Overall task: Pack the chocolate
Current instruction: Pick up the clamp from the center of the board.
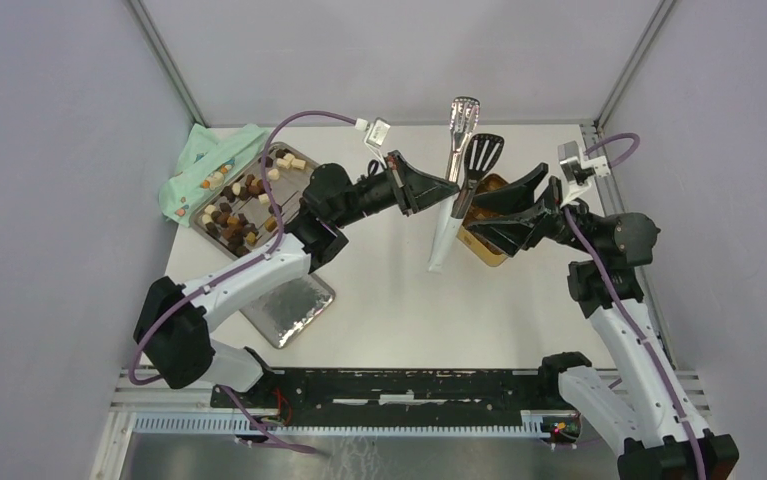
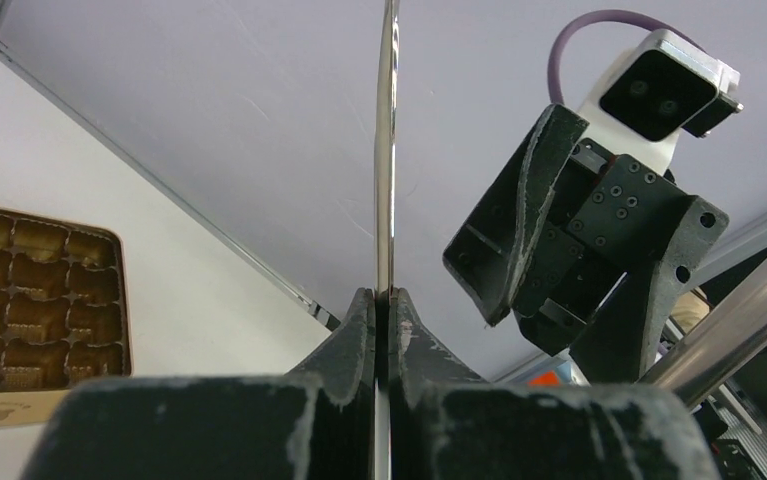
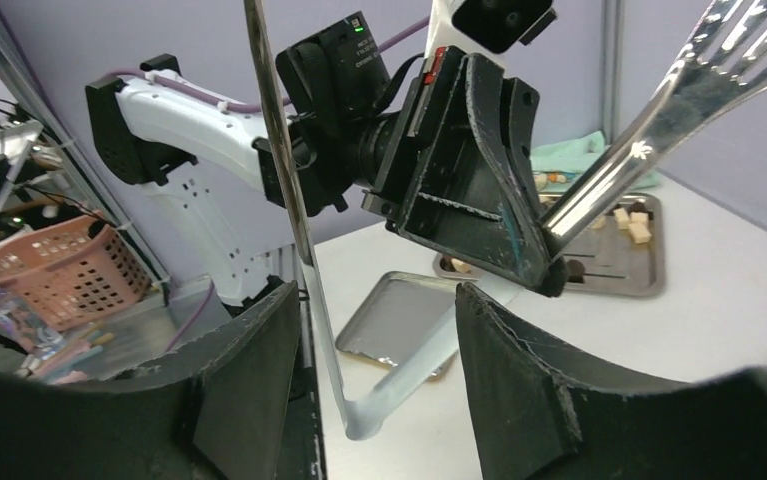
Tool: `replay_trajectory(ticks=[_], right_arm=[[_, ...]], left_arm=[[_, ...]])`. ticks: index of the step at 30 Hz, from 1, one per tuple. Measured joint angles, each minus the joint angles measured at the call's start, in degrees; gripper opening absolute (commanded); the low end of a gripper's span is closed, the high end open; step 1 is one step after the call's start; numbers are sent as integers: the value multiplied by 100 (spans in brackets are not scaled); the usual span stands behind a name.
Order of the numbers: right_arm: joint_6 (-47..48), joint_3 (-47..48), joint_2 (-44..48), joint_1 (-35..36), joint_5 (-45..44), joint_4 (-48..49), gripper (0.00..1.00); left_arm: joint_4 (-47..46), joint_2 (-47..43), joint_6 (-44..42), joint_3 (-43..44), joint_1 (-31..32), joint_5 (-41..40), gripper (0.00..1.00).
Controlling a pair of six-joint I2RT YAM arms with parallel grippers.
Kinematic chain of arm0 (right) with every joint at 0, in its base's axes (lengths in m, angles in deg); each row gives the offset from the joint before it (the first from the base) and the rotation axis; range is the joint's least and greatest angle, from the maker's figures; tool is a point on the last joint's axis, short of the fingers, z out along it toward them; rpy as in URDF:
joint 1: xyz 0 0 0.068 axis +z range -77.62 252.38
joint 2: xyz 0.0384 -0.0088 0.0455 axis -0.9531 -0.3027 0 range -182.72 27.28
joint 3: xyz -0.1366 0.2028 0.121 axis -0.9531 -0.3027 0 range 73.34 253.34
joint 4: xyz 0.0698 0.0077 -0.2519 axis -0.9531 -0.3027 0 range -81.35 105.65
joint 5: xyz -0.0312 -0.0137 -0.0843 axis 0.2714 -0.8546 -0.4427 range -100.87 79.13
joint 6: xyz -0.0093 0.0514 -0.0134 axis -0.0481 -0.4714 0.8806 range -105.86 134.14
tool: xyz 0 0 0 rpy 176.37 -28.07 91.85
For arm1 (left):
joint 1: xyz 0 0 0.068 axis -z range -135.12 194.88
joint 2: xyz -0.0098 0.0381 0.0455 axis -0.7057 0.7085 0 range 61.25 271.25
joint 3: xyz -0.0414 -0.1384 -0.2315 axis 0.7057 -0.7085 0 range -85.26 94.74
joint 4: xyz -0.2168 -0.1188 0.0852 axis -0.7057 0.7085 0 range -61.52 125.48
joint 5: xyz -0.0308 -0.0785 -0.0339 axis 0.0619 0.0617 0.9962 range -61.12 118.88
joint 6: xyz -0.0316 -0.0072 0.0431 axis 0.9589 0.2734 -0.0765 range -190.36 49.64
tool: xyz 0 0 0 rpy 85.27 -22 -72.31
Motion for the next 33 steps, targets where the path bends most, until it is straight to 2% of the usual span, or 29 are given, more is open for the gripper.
replay_trajectory(ticks=[8,12,18,23,24,29,33], right_arm=[[-374,0,-232,533,-212,437,58],[-444,0,-284,678,-295,616,49],[-612,0,-461,824,-409,833,26],[-745,0,-549,841,-522,1123,1],[-745,0,-555,839,-535,1191,0],[-920,13,-562,841,-546,1384,0],[-1211,98,-612,785,-551,1388,0]], left_arm=[[-146,175,2,105,37,-39,2],[-216,337,4,219,59,-94,2],[-326,518,24,328,94,-175,2],[-433,535,170,328,127,-173,3],[-428,535,214,328,144,-168,6],[-450,535,330,328,175,-297,49],[-466,442,372,236,136,-643,68]])
